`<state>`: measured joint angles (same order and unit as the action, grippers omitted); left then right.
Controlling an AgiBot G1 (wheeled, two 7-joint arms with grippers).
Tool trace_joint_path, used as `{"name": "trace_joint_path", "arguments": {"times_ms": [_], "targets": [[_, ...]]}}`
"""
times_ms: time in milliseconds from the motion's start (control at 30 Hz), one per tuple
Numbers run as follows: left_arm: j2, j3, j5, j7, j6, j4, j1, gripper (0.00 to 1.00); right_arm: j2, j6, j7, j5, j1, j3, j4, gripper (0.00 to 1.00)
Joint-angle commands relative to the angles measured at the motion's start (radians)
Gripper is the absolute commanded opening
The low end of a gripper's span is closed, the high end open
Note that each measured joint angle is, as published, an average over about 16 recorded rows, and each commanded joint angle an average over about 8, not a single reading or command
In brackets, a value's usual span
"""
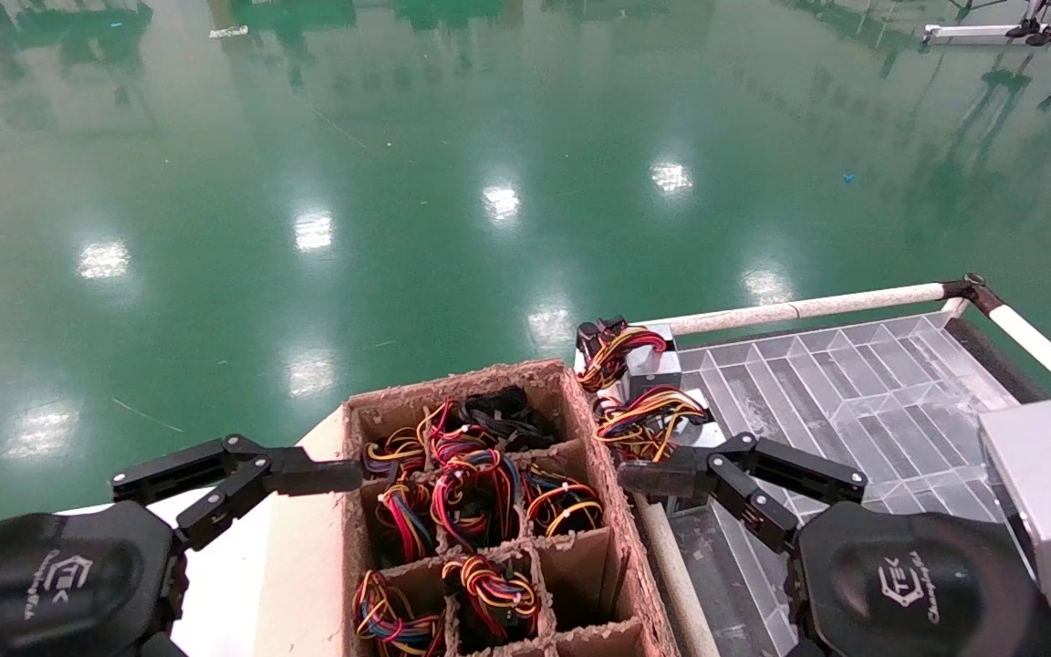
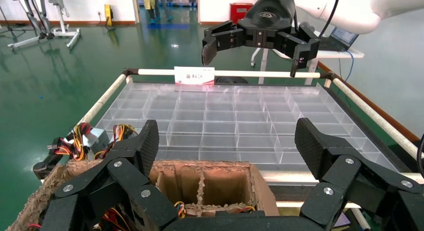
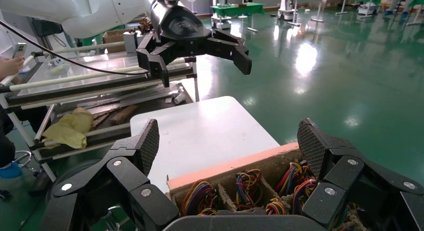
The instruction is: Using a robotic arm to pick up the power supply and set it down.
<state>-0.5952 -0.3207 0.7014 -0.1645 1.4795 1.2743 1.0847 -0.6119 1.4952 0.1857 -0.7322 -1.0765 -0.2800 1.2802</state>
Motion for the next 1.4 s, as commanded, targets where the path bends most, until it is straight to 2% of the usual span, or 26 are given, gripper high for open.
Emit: {"name": "trace_joint_path", "arguments": {"times_ms": [33,1033,1400], "targets": [[0.000,0.000,0.000,0.000,0.000,0.000,0.000,0.00,0.000,0.000,0.000,0.000,0.000,0.000,0.000,1.00],[0.000,0.000,0.000,0.000,0.000,0.000,0.000,0.00,0.001,0.000,0.000,-0.002,0.000,0.000,0.001,1.00],[0.000,0.000,0.000,0.000,0.000,0.000,0.000,0.00,-0.016,-0.050,-0.017,-0.139,-0.055,-0.039,0.005,1.00]]}}
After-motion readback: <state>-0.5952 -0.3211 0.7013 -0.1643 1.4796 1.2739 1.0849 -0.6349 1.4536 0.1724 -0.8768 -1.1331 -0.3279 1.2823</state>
